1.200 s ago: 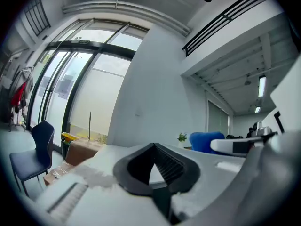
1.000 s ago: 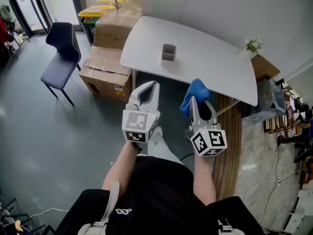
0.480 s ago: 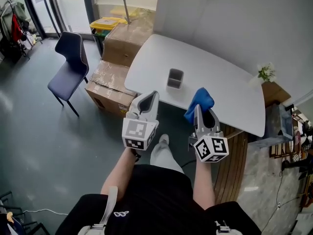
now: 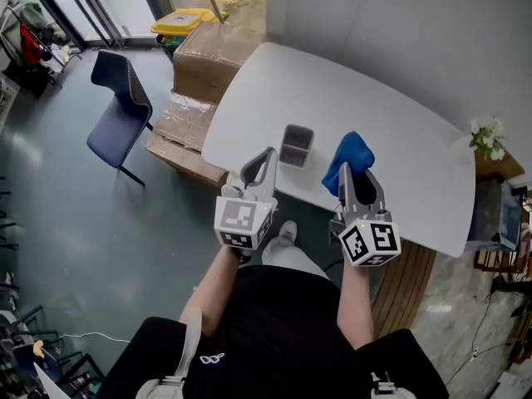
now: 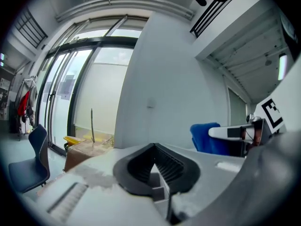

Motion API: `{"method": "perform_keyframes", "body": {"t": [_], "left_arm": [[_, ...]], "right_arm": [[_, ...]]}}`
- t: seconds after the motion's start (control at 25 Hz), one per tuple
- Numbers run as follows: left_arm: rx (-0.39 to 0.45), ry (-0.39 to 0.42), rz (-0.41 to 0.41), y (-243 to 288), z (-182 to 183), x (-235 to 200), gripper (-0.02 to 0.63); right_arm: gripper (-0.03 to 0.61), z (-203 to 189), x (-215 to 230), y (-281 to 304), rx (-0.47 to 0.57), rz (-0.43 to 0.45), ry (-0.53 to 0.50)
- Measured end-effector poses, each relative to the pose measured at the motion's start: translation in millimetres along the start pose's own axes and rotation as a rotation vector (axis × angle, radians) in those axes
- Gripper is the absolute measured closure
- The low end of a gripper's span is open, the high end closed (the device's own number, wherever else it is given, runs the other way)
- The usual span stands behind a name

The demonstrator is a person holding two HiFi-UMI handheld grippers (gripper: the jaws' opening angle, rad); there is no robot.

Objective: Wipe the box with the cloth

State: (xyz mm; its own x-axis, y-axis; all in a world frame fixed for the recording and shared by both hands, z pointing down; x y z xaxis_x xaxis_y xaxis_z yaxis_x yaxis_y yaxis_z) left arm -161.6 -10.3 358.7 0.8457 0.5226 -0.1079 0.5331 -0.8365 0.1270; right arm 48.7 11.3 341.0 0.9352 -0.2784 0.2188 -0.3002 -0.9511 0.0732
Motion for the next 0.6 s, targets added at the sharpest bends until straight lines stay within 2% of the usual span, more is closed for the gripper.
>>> {"method": "perform_keyframes", "body": {"t": [0.24,0.48,0.6], "left_arm": [[-0.110,0.104,-0.055,65.1,-16.8,0.9,0.612],[-0.167,0.160,-0.088,85.0,-29.3,-3.4,0.612],[-0.217,0.261,-0.144,94.5,-33.6,-3.9,0.612]], "right_arm": [[0.523,3.2,49.4,44.0,-0.007,0.024,0.037],[0.523,-8.5,64.2,64.7,-0.039,0.052,0.056],[0.523,-10.8,69.9,71.4,-0.050,0.054,0.061]]}}
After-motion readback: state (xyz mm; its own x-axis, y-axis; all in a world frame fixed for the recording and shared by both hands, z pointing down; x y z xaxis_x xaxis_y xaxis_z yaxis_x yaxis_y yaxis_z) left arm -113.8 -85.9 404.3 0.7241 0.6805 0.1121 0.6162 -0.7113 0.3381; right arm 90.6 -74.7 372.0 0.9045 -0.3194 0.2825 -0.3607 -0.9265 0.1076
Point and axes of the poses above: the fingertips, and each gripper's own axes: y forward along the fingers, x to its right, z out of its top, the point moved 6 cm from there along -y, backward along the fingers, and after that the axes turned 6 degrees about -z, right-handed, at the moved point
